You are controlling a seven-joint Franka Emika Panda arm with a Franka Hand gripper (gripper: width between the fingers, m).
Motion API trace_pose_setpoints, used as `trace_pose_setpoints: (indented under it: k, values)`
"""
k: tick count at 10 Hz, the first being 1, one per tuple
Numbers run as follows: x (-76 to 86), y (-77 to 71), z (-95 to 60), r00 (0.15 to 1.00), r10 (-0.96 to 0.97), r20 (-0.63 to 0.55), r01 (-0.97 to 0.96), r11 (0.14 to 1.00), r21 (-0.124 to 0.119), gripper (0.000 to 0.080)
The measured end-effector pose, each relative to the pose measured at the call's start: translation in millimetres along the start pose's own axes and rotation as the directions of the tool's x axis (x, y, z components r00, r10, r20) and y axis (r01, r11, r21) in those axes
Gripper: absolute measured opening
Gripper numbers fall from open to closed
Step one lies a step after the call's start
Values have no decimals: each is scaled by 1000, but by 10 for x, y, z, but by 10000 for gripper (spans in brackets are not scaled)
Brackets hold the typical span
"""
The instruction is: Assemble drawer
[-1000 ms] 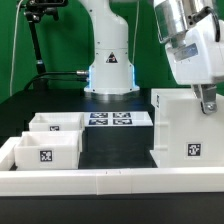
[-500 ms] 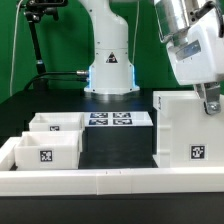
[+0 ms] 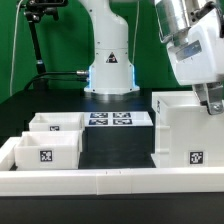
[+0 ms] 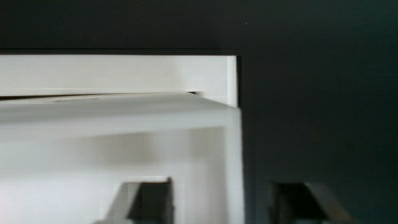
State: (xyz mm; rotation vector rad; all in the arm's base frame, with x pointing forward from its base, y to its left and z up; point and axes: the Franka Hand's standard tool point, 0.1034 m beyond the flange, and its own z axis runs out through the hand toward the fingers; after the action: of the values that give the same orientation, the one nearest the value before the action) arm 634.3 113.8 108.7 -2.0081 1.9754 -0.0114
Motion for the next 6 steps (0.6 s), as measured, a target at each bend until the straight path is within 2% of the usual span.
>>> trace_pose_setpoints:
  k: [1,2,3,6]
  values:
    - [-2,1,1,1000,-1,0,1,1000,0,506]
    - [-3,2,1,1000,-1,0,1,1000,0,506]
    - [-4,2,2,1000,-2,0,2,1000,0,619]
    - [-8,-1,-4,1000,-7,1,7,1000,0,648]
